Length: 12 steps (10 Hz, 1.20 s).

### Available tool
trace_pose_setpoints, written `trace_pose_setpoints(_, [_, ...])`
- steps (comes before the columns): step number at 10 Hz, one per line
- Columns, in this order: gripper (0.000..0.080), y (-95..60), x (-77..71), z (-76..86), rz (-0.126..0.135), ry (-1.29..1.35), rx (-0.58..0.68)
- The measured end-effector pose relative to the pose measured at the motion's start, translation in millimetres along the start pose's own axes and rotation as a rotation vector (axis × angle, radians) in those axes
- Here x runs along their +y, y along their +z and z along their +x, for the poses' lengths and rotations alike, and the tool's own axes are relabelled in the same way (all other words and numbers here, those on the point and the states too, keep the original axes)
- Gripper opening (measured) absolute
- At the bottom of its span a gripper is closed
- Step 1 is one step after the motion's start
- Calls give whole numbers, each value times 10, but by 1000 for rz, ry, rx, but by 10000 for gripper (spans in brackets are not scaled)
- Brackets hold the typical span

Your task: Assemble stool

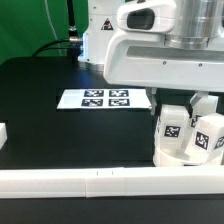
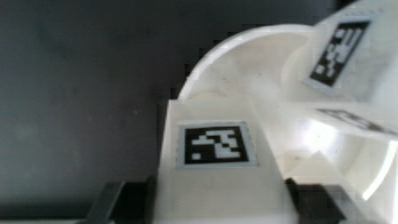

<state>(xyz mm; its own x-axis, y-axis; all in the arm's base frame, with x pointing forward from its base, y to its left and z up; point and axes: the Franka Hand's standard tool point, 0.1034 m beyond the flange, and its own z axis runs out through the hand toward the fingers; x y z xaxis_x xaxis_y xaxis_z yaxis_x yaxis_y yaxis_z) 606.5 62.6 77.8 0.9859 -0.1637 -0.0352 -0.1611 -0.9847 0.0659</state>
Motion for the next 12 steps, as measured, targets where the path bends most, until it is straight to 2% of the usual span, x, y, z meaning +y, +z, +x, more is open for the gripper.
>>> trace_pose_setpoints(4, [337,-6,6,10,5,242,3])
trace_pose_setpoints(12, [337,23,77,42,122,996,23])
